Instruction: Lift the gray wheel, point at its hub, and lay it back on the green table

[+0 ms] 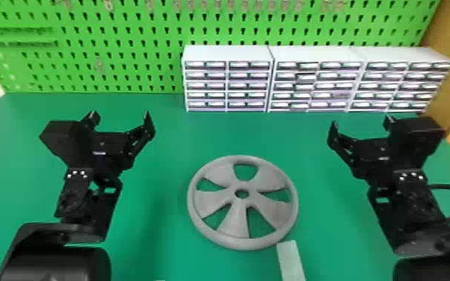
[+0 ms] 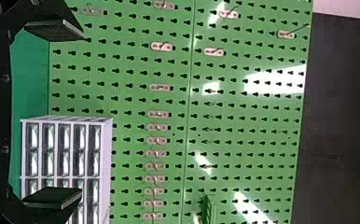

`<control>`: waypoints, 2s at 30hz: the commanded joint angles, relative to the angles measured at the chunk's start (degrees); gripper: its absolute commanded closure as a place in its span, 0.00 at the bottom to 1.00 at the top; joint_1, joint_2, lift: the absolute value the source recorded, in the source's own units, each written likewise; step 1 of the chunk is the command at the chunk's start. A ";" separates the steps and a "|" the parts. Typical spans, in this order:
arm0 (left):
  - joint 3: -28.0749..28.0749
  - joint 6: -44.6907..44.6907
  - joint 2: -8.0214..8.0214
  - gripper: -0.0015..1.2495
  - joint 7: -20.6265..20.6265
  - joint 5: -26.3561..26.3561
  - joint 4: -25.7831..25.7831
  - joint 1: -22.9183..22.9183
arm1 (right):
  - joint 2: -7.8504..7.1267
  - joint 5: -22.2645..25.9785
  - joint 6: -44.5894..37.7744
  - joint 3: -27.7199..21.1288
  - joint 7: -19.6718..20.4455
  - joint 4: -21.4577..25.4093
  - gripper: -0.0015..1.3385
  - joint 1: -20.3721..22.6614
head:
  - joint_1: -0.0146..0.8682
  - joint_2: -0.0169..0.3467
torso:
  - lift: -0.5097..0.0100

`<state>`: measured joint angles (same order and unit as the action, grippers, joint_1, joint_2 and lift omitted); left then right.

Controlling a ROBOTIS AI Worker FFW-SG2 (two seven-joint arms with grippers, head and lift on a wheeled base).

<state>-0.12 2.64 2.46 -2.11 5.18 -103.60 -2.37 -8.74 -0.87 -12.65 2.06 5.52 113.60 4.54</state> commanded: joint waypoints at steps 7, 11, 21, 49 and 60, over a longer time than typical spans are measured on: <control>-0.14 0.00 0.00 0.09 0.00 -0.17 0.06 0.00 | -0.05 1.31 -12.66 0.40 -1.12 5.93 0.16 -3.13 | 0.80 0.18 | 0.80; -0.23 0.00 0.00 0.09 0.00 -0.17 0.06 0.00 | 0.04 3.07 -20.83 0.49 -1.65 8.48 0.16 -5.59 | 0.80 0.18 | 0.80; -1.11 0.00 0.09 0.09 0.00 0.00 0.59 0.26 | 1.09 6.14 -44.12 0.67 -1.74 12.43 0.16 -13.85 | 0.80 0.18 | 0.80; -2.16 0.00 0.88 0.09 0.00 -0.17 1.56 0.70 | 3.03 4.83 -77.43 3.92 -1.65 5.31 0.16 -32.22 | 0.80 0.18 | 0.80; -2.87 0.00 1.05 0.09 0.00 -0.26 1.91 0.79 | 3.29 5.88 -77.43 4.88 -1.65 -3.21 0.16 -35.65 | 0.80 0.18 | 0.80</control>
<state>-2.77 2.64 3.41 -2.11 4.91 -101.87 -1.55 -5.46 4.86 -90.00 6.26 3.85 113.12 -30.38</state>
